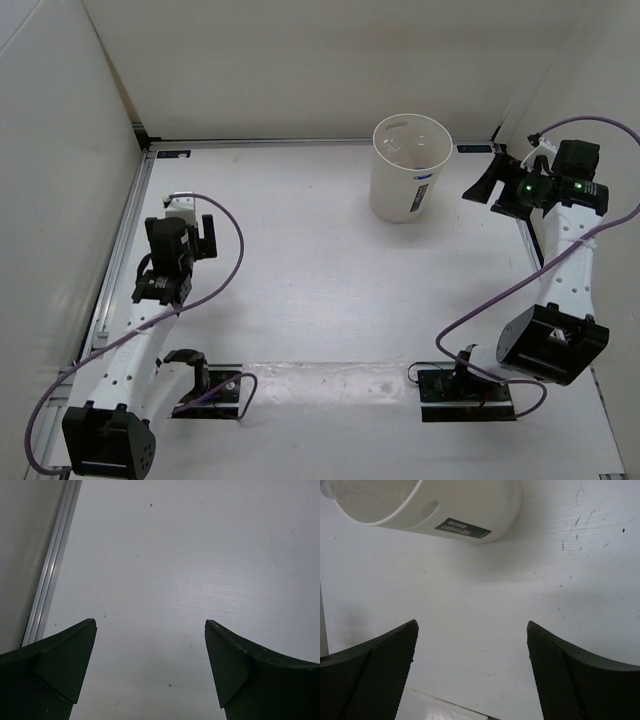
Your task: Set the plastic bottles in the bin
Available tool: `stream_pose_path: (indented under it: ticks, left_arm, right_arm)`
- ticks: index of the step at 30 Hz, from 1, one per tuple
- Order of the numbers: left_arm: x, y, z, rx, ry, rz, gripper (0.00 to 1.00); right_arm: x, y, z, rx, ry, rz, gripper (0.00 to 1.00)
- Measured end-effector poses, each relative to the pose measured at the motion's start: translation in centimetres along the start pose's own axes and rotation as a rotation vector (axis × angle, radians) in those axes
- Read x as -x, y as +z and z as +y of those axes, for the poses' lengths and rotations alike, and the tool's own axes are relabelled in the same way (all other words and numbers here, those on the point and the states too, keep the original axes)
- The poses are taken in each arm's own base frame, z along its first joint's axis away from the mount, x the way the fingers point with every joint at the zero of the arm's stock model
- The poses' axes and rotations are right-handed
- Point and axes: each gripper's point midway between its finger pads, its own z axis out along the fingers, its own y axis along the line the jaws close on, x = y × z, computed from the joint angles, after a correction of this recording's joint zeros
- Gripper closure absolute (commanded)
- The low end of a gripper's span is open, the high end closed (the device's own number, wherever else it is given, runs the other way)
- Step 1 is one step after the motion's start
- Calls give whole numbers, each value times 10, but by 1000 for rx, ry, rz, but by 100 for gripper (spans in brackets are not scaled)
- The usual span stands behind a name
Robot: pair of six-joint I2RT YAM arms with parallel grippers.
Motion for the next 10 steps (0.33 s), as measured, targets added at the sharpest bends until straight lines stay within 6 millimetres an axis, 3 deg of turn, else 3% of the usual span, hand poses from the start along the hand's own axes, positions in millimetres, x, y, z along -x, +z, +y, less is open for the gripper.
stream_pose_path:
  ticks: [10]
  left_arm:
    - [-30, 19, 1, 21, -46, -66, 0]
  right_arm:
    - [-25, -10, 7, -37, -71, 27, 10]
